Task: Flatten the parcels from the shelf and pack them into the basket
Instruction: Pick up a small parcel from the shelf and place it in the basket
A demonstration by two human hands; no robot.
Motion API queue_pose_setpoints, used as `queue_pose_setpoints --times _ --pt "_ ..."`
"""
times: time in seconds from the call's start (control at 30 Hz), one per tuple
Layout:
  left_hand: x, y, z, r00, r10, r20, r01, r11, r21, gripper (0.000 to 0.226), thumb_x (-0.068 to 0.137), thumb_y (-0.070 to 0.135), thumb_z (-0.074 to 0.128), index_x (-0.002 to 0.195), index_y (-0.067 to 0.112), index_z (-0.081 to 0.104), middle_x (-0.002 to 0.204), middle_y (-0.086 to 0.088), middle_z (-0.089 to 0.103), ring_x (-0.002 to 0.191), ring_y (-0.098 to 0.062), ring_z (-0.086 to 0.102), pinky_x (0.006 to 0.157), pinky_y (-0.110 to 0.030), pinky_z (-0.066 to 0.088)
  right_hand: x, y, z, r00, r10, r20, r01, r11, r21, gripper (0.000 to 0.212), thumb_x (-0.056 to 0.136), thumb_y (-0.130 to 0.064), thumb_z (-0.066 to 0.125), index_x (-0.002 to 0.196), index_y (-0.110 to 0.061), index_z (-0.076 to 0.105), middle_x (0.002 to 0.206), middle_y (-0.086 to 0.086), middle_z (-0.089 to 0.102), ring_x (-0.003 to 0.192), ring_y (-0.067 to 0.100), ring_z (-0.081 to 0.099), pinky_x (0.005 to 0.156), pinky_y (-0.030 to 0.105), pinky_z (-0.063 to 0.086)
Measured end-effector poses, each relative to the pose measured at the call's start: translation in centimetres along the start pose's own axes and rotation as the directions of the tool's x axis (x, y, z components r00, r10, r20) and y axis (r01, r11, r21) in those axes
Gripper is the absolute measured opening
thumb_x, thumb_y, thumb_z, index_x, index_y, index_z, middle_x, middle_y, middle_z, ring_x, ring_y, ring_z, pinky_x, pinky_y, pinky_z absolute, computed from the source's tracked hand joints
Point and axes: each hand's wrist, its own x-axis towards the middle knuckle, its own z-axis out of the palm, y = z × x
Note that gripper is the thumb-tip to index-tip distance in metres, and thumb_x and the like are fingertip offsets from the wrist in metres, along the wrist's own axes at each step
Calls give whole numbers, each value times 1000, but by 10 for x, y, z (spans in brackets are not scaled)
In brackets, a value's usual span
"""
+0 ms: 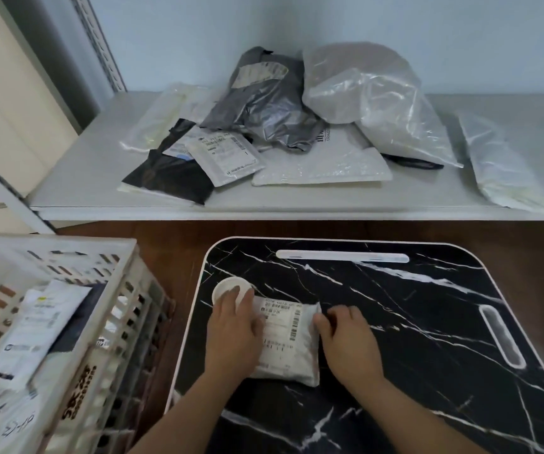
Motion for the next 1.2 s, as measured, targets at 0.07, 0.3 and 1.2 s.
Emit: queue_pose_setpoints --times 0.07,0.3,1.2 --pt "-2 -7 11 992 119 -48 -118 993 15 58 97 48 23 149 23 34 158 -5 24 148 -23 12 119 -37 12 -1 -12 16 995 -102 -20 103 992 75 89 88 -70 2 139 -13 47 142 2 45 131 17 40 109 26 33" --pt "-13 -17 41 948 318 9 -318 944 83 61 103 42 6 150 10 26 158 -9 23 147 -24 19 113 -42 18 -12 -25 63 954 -295 -57 280 942 -185 64 104 -48 10 147 -5 31 156 13 28 147 24 19 111 44 18" --pt "-12 -19 57 960 280 24 -279 941 194 60 102 43 3 153 13 16 160 -9 16 149 -26 10 114 -47 16 -6 -13 78 942 -331 -46 305 908 -287 65 103 -50 11 150 -7 28 158 14 22 148 23 13 113 49 12"
